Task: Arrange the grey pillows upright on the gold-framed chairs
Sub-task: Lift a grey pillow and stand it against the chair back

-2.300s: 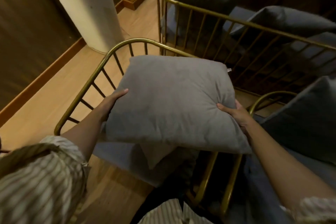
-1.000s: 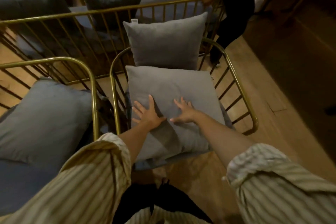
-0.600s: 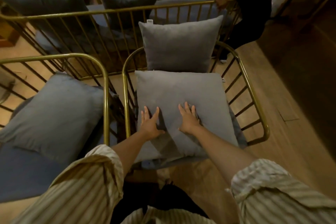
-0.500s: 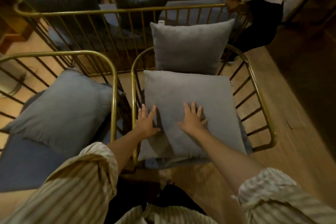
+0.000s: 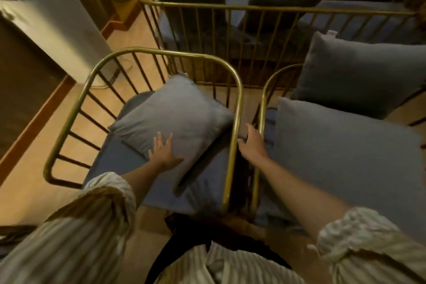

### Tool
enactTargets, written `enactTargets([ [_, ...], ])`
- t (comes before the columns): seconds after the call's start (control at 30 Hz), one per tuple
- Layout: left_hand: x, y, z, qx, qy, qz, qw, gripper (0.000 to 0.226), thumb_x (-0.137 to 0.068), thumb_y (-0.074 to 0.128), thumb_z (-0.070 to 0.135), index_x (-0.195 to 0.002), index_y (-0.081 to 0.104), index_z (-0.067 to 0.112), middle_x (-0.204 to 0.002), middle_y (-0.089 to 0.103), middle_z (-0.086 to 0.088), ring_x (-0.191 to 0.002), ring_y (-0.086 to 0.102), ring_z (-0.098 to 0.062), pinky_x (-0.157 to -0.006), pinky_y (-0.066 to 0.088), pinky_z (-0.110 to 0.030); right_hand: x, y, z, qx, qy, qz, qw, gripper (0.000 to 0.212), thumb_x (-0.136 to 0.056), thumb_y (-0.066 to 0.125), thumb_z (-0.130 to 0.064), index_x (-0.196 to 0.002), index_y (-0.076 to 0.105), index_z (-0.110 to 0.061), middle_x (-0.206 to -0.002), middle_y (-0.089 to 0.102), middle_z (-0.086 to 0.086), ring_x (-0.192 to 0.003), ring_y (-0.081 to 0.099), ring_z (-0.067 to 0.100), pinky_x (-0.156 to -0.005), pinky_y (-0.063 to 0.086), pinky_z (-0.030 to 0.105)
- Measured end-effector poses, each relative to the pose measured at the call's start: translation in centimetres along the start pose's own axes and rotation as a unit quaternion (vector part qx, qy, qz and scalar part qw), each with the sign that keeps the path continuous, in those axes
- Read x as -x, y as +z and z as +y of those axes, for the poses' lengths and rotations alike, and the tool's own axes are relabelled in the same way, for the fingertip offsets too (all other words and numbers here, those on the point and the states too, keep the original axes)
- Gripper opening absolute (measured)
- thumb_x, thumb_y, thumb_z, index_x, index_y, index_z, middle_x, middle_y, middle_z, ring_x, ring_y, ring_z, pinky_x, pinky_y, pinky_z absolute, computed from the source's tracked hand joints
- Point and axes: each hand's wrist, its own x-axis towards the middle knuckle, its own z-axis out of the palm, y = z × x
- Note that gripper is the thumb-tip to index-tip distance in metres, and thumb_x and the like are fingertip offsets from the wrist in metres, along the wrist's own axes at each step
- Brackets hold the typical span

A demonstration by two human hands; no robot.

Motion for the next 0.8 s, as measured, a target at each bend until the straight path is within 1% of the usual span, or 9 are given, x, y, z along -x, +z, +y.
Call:
enactTargets([
  [0.1, -3.2, -2.5, -6.3, 0.026, -0.039, 0.001, 0.999, 0.101, -0.087, 0.067, 0.052, -0.16, 0.006, 0.02, -0.166, -0.019, -0.016, -0.154, -0.013, -0.037, -0.121, 0.013, -0.056, -1.5, 5.2, -3.8, -0.115, 0.086, -0.042, 0.989, 0.063, -0.096, 0.056, -0.015, -0.153, 0.03, -0.016, -0.152, 0.045, 0.014, -0.137, 0.046, 0.033, -0.111, 0.041, 0.043],
  [0.2, -7.2, -5.1, -11.5, 0.037, -0.057, -0.003, 0.998, 0.103, -0.086, 0.065, 0.056, -0.16, 0.005, 0.017, -0.165, -0.018, -0.018, -0.153, -0.013, -0.04, -0.122, 0.01, -0.054, -3.2, 10.1, -6.5, -0.179, 0.16, -0.063, 0.969, 0.07, -0.093, 0.061, -0.025, -0.154, 0.026, -0.018, -0.148, 0.048, 0.012, -0.13, 0.05, 0.032, -0.105, 0.046, 0.044],
  [0.3, -11.7, -7.0, -15.5, 0.026, -0.054, -0.012, 0.998, 0.101, -0.086, 0.062, 0.059, -0.16, 0.008, 0.016, -0.166, -0.016, -0.019, -0.153, -0.011, -0.041, -0.123, 0.007, -0.051, -4.9, 14.0, -8.4, -0.251, 0.246, -0.067, 0.934, 0.066, -0.096, 0.058, -0.022, -0.153, 0.024, -0.018, -0.143, 0.047, 0.008, -0.124, 0.051, 0.03, -0.098, 0.047, 0.045],
  [0.4, -14.6, -8.2, -17.5, 0.034, -0.028, -0.012, 0.999, 0.095, -0.088, 0.063, 0.055, -0.158, 0.016, 0.009, -0.166, -0.002, -0.022, -0.153, 0.001, -0.042, -0.124, 0.011, -0.049, -6.6, 16.4, -8.9, -0.231, 0.261, -0.039, 0.936, 0.066, -0.093, 0.063, -0.024, -0.15, 0.03, -0.013, -0.143, 0.05, 0.01, -0.123, 0.052, 0.032, -0.099, 0.045, 0.042],
  [0.53, -18.3, -7.7, -19.2, 0.165, -0.049, -0.02, 0.985, 0.091, -0.086, 0.071, 0.043, -0.155, 0.024, 0.006, -0.163, 0.016, -0.022, -0.151, 0.018, -0.039, -0.121, 0.026, -0.05, -10.9, 18.1, -9.0, -0.143, 0.241, -0.016, 0.96, 0.069, -0.089, 0.065, -0.028, -0.15, 0.036, -0.013, -0.143, 0.053, 0.015, -0.132, 0.051, 0.038, -0.102, 0.042, 0.037],
  [0.6, -19.8, -6.0, -19.8, 0.27, -0.099, -0.03, 0.957, 0.116, -0.069, 0.079, 0.059, -0.156, 0.02, 0.011, -0.161, 0.025, -0.019, -0.147, 0.028, -0.04, -0.114, 0.037, -0.056, -13.9, 17.9, -8.8, -0.104, 0.221, 0.007, 0.97, 0.072, -0.09, 0.063, -0.031, -0.151, 0.033, -0.01, -0.15, 0.046, 0.018, -0.137, 0.045, 0.04, -0.111, 0.039, 0.044],
  [0.67, -21.6, -2.8, -20.2, 0.362, -0.183, -0.036, 0.913, 0.145, -0.049, 0.079, 0.074, -0.158, 0.004, 0.015, -0.164, 0.021, -0.015, -0.147, 0.028, -0.041, -0.108, 0.041, -0.06, -17.2, 17.3, -9.0, -0.062, 0.199, 0.046, 0.977, 0.067, -0.093, 0.058, -0.033, -0.149, 0.035, -0.005, -0.151, 0.044, 0.021, -0.138, 0.043, 0.041, -0.113, 0.036, 0.048],
  [0.73, -21.1, -1.1, -18.6, 0.437, -0.254, -0.05, 0.861, 0.152, -0.054, 0.083, 0.07, -0.157, -0.012, 0.011, -0.166, 0.014, -0.015, -0.148, 0.028, -0.041, -0.108, 0.042, -0.06, -20.3, 16.6, -9.7, -0.047, 0.178, 0.073, 0.98, 0.061, -0.097, 0.054, -0.034, -0.148, 0.036, -0.004, -0.151, 0.044, 0.021, -0.138, 0.042, 0.039, -0.114, 0.035, 0.047],
  [0.8, -20.2, 0.4, -16.6, 0.502, -0.274, -0.058, 0.818, 0.145, -0.063, 0.079, 0.067, -0.156, -0.014, 0.006, -0.166, 0.016, -0.015, -0.147, 0.031, -0.038, -0.112, 0.039, -0.055, -23.0, 15.6, -10.7, -0.056, 0.166, 0.074, 0.982, 0.064, -0.099, 0.052, -0.039, -0.15, 0.033, -0.007, -0.153, 0.042, 0.018, -0.139, 0.042, 0.037, -0.115, 0.035, 0.043],
])
